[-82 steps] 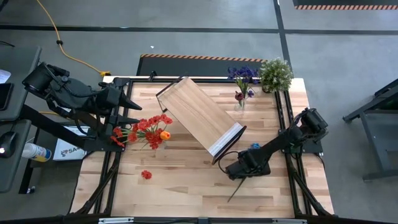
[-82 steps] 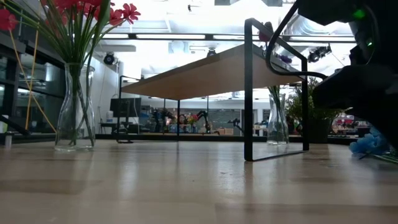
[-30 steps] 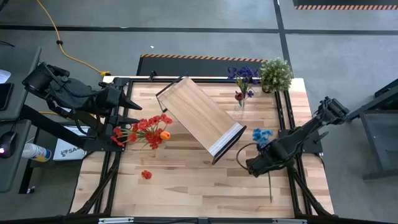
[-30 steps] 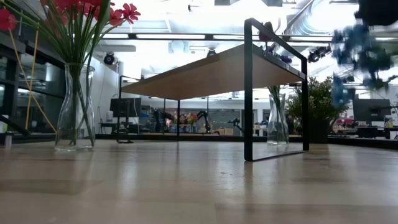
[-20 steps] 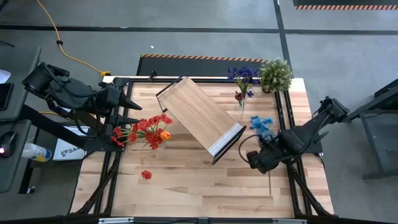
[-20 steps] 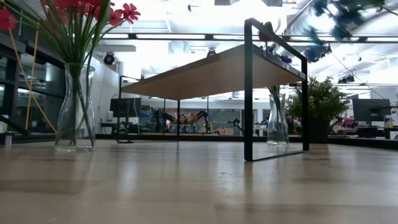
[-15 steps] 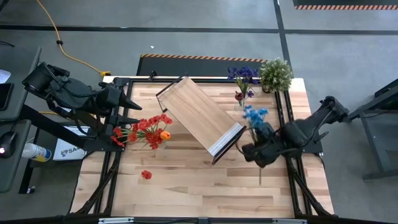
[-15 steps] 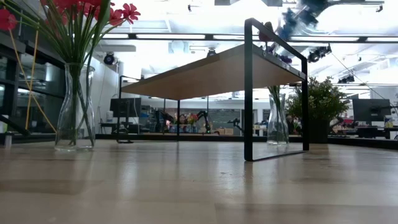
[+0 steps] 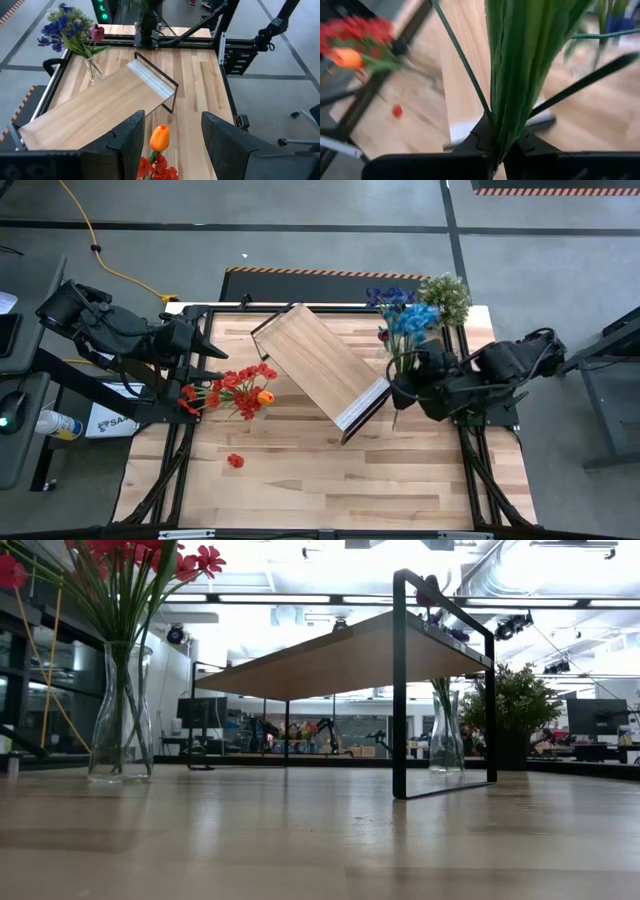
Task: Pick and place flowers into a vace then onto a shelf
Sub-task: Put the blue flowers into the top transparent vase
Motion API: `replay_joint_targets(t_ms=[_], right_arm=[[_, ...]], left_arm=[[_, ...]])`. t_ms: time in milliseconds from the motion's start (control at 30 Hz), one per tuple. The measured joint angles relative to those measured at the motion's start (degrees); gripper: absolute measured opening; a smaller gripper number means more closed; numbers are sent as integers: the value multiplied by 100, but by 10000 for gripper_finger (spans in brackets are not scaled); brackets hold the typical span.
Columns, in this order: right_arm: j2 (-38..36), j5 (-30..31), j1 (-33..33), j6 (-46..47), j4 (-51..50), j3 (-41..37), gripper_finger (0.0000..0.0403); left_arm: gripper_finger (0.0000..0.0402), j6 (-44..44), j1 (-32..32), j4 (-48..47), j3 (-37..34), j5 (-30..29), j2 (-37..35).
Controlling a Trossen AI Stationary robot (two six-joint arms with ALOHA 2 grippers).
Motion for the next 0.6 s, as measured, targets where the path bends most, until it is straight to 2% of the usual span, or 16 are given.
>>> replay_joint_targets(t_ms=[367,600], right_arm=[[-2,2235,-477,-1847,32,724,5],[-6,2855,-879,-2517,5,942,4]], left_arm=[[230,17,-2,0,0,234,0],[230,27,-2,0,0,322,0]])
